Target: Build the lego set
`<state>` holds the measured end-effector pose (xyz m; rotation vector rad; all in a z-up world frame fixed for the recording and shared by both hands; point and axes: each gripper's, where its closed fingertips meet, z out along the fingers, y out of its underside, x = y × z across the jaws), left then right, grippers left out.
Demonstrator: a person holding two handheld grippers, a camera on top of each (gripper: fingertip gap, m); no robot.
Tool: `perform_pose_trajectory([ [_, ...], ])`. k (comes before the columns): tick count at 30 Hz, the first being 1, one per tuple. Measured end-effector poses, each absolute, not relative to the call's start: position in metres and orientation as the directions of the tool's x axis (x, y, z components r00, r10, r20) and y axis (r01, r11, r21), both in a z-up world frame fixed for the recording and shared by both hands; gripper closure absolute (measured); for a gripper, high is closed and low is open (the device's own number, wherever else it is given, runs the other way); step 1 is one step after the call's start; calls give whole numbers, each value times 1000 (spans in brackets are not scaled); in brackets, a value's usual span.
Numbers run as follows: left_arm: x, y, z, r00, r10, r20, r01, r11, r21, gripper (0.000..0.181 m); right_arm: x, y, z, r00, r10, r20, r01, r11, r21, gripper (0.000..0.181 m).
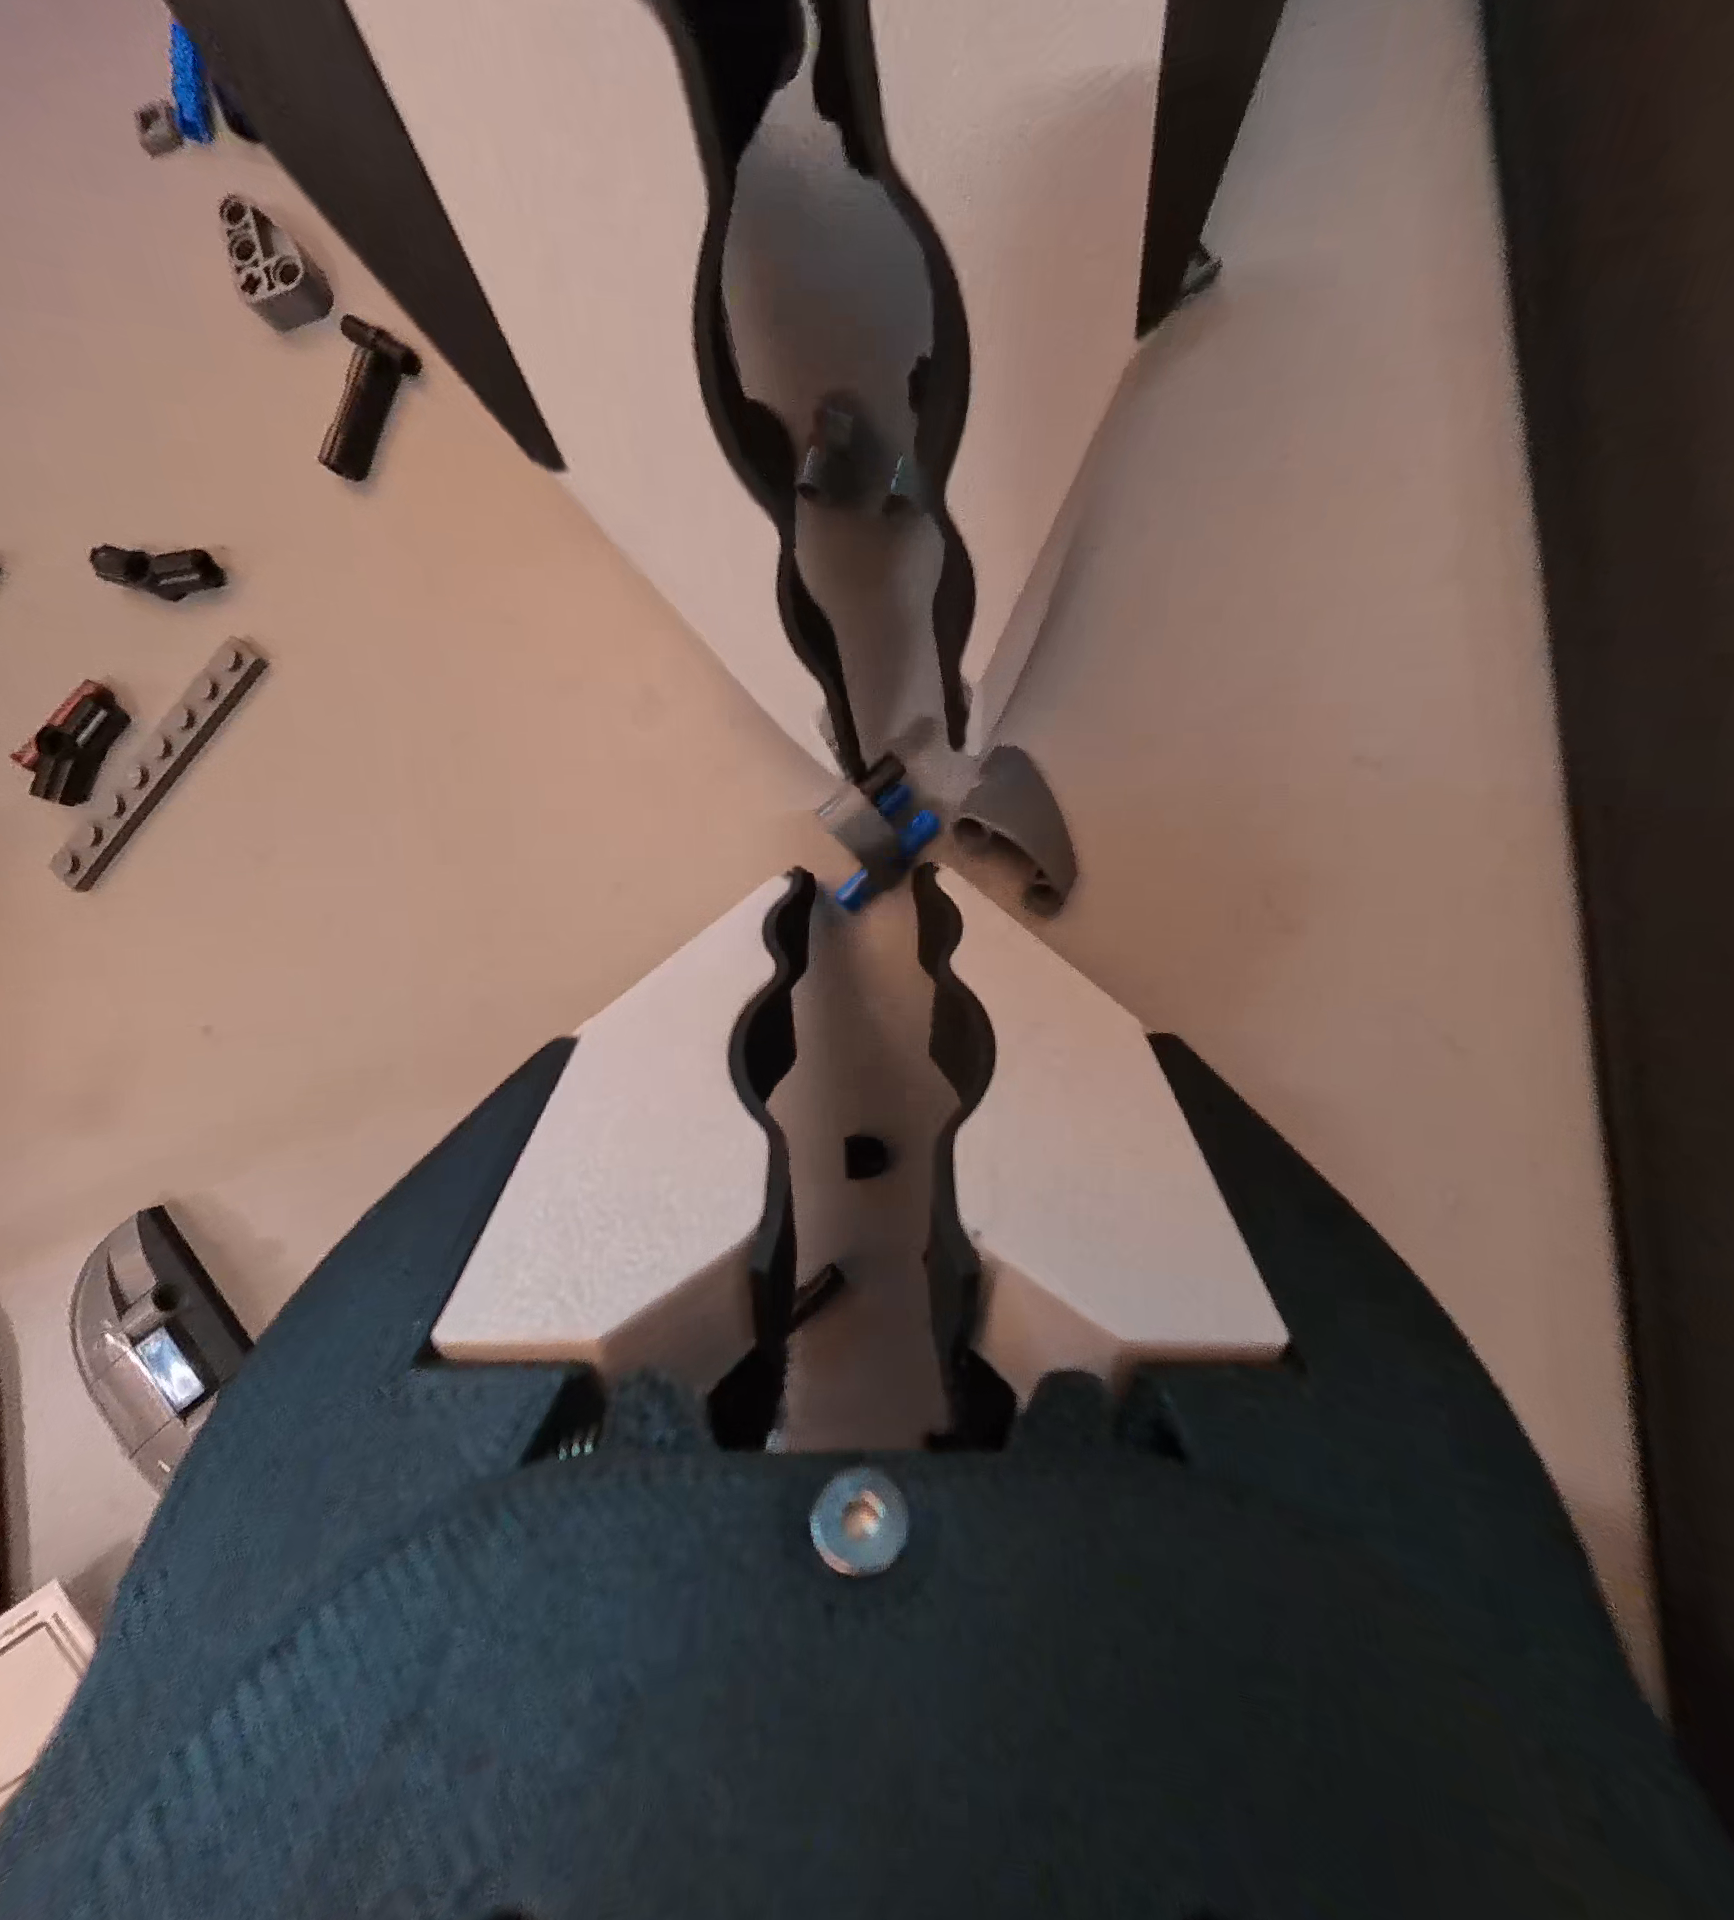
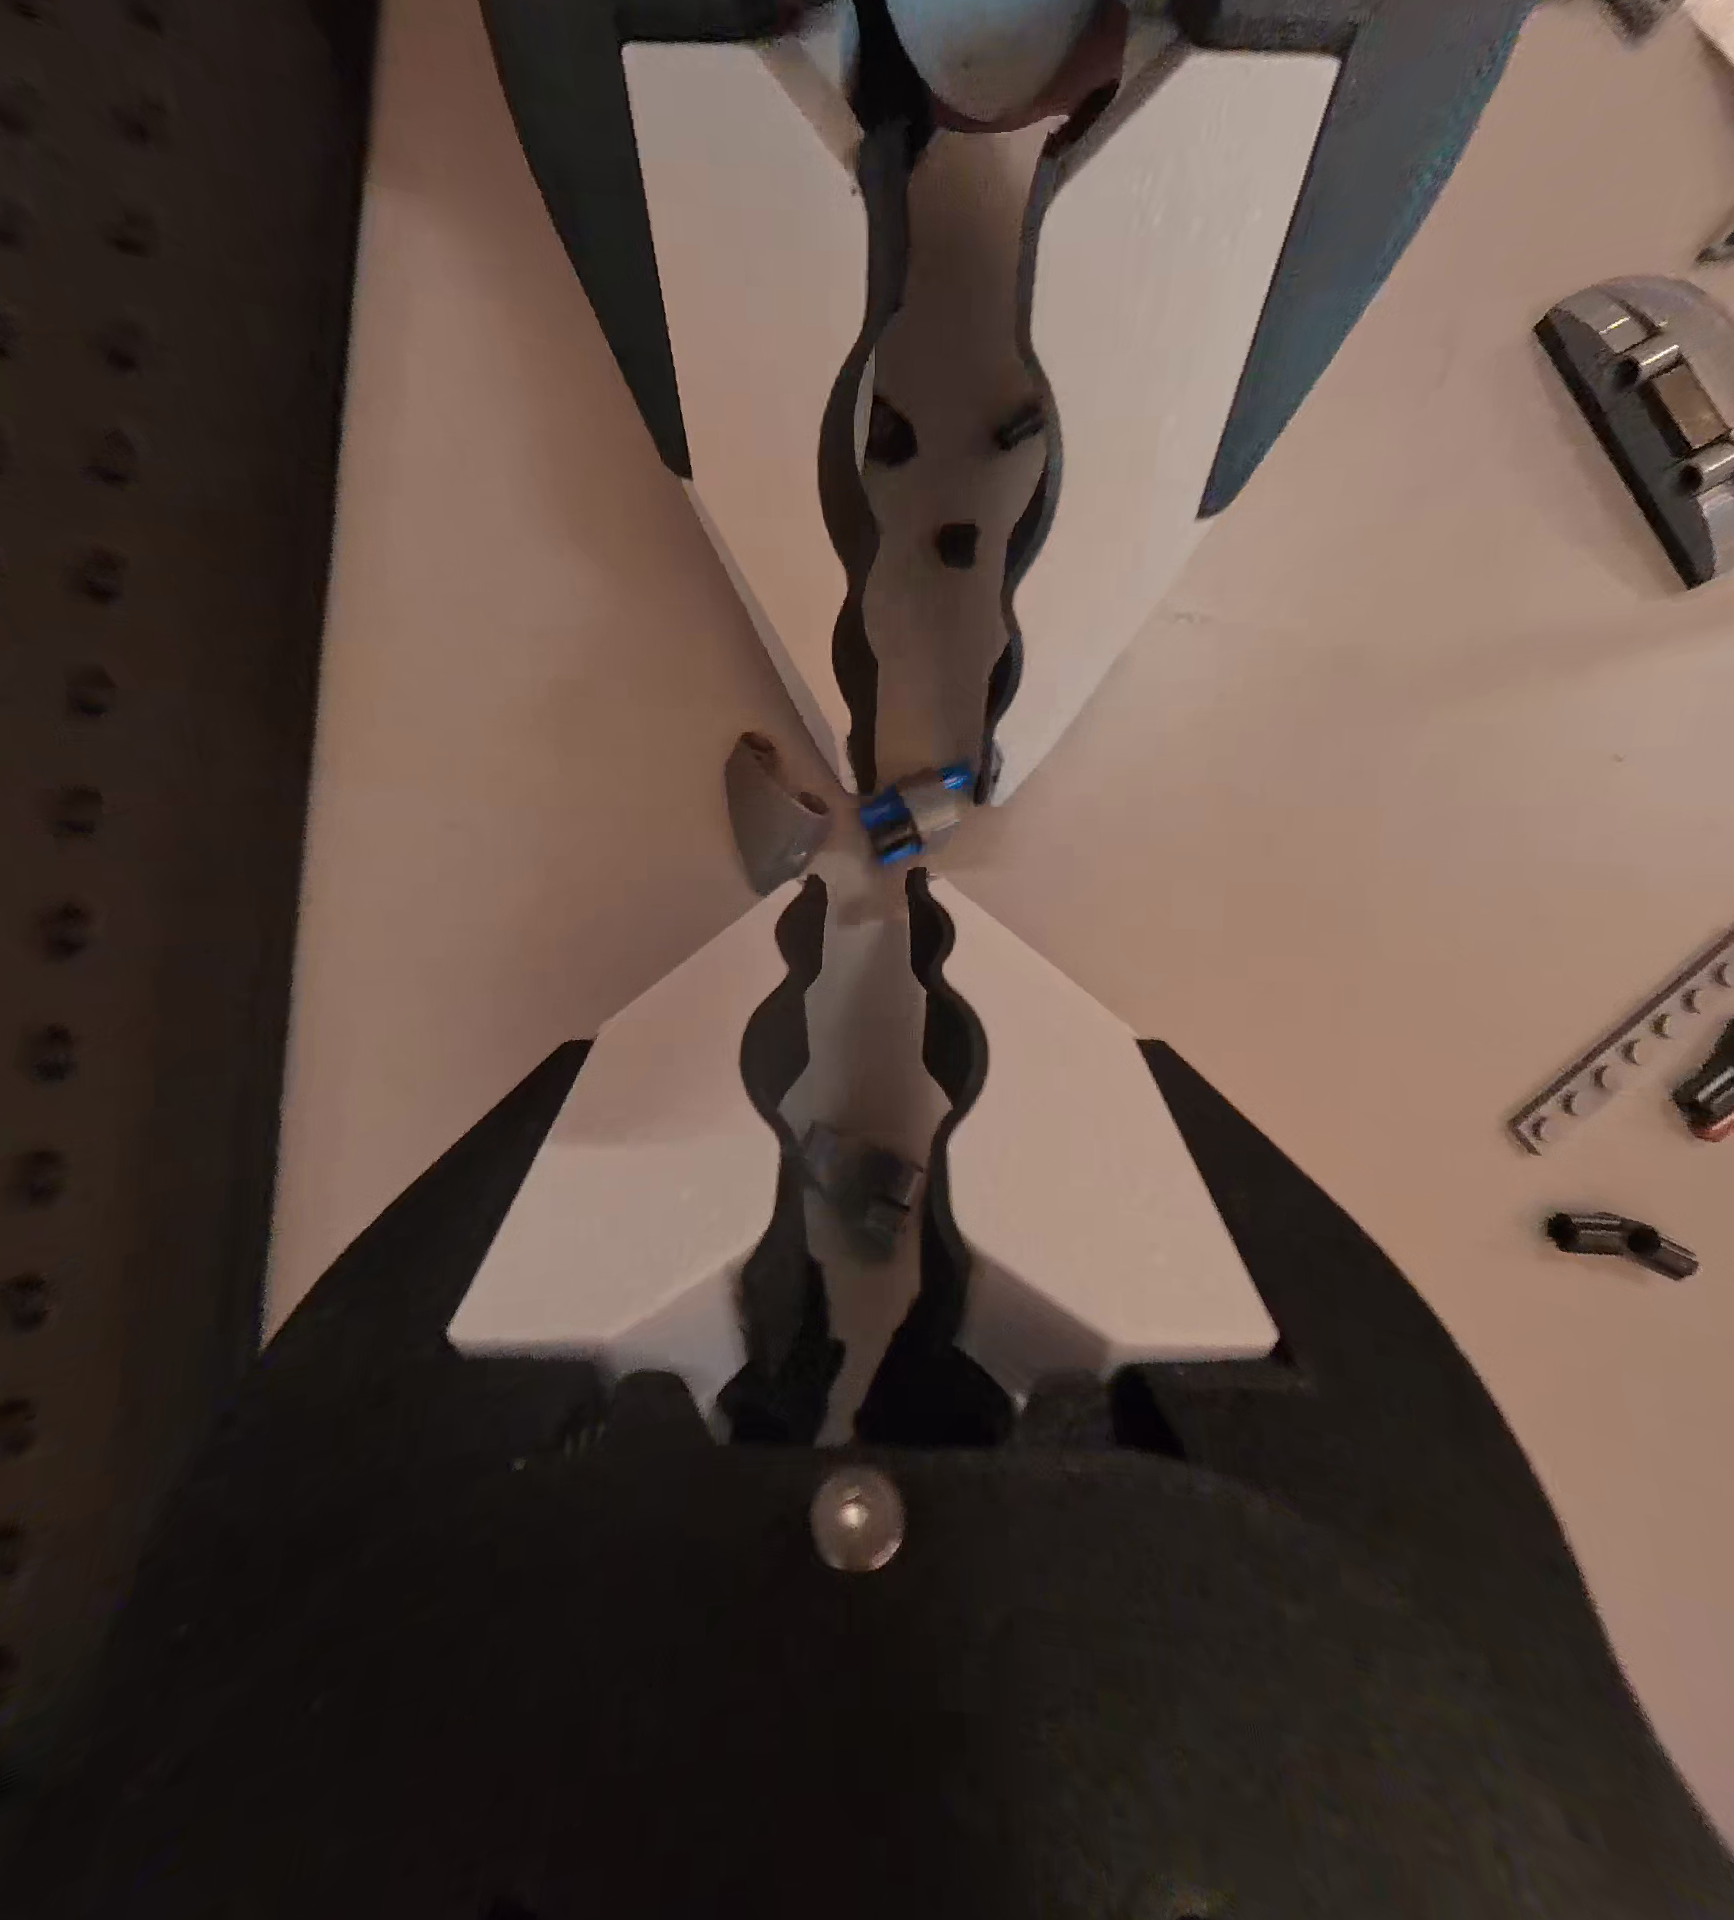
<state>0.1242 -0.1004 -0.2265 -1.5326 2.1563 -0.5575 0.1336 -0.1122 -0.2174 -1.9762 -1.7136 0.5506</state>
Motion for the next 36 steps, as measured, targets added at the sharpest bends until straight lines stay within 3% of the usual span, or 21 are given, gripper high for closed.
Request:
perform_pose_trajectory([
  [18,130,-104,-220,-291,-952,-93,-745,287,-603,169,126,-107,-216,165,986,-10,773,-136,-620,173],
  [36,107,-99,-221,-283,-955,-85,-817,287,-500,172,130,-107,-217,164,986,-4,784,-133,-606,169],
])
